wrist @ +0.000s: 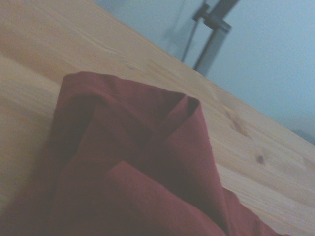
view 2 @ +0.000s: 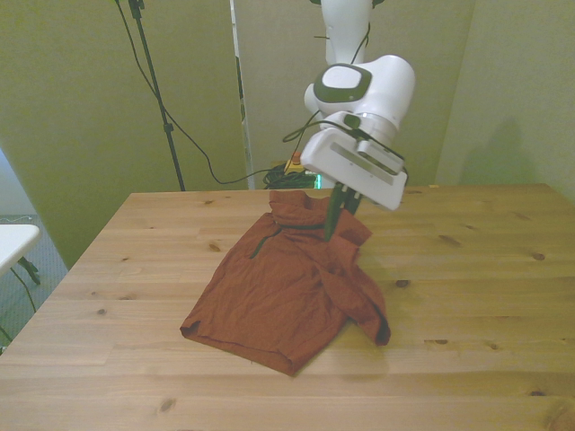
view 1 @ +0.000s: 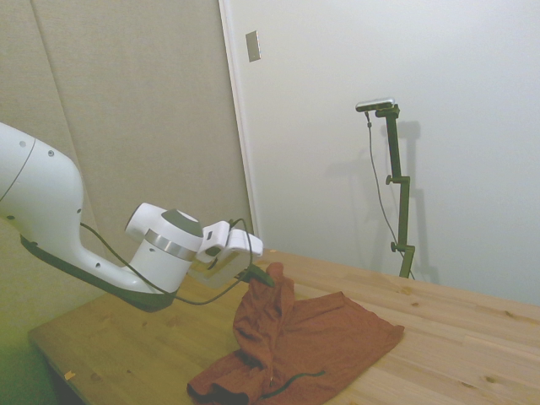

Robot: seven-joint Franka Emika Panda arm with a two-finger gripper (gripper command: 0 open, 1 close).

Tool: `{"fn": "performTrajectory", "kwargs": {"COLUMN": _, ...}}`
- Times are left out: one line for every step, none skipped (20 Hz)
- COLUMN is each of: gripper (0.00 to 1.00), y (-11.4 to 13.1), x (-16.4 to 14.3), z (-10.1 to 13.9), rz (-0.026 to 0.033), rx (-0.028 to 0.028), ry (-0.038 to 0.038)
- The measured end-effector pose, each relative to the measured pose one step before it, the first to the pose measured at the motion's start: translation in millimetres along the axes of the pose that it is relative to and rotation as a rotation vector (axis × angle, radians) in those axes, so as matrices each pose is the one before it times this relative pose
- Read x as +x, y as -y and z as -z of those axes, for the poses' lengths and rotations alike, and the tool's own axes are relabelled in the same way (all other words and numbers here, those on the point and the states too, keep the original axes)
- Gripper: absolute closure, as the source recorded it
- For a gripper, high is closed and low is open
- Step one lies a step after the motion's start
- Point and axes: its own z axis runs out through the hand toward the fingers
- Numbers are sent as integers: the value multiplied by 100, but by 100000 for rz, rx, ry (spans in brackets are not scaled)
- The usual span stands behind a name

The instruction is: Fold the shorts

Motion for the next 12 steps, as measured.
{"fn": "performTrajectory", "kwargs": {"gripper": 100, "y": -1216, "x": 901, "z": -808, "rz": -2210, "rx": 29, "ry": 1279}}
{"fn": "performTrajectory", "kwargs": {"gripper": 100, "y": -1001, "x": 852, "z": -796, "rz": -2407, "rx": 172, "ry": 1456}}
{"fn": "performTrajectory", "kwargs": {"gripper": 100, "y": -663, "x": 705, "z": -668, "rz": -2015, "rx": 265, "ry": 1390}}
{"fn": "performTrajectory", "kwargs": {"gripper": 100, "y": -463, "x": 719, "z": -563, "rz": -1915, "rx": 272, "ry": 1348}}
{"fn": "performTrajectory", "kwargs": {"gripper": 100, "y": -332, "x": 668, "z": -458, "rz": -1564, "rx": 205, "ry": 1262}}
{"fn": "performTrajectory", "kwargs": {"gripper": 100, "y": -222, "x": 686, "z": -361, "rz": -1431, "rx": 342, "ry": 1094}}
{"fn": "performTrajectory", "kwargs": {"gripper": 100, "y": -255, "x": 729, "z": -321, "rz": -1528, "rx": 434, "ry": 1126}}
{"fn": "performTrajectory", "kwargs": {"gripper": 100, "y": -298, "x": 762, "z": -316, "rz": -1257, "rx": 428, "ry": 916}}
{"fn": "performTrajectory", "kwargs": {"gripper": 100, "y": -397, "x": 756, "z": -362, "rz": -1145, "rx": 317, "ry": 823}}
{"fn": "performTrajectory", "kwargs": {"gripper": 100, "y": -543, "x": 746, "z": -429, "rz": -1119, "rx": 88, "ry": 661}}
{"fn": "performTrajectory", "kwargs": {"gripper": 100, "y": -506, "x": 722, "z": -395, "rz": -1066, "rx": 36, "ry": 435}}
{"fn": "performTrajectory", "kwargs": {"gripper": 100, "y": -528, "x": 657, "z": -383, "rz": -1167, "rx": -11, "ry": 481}}
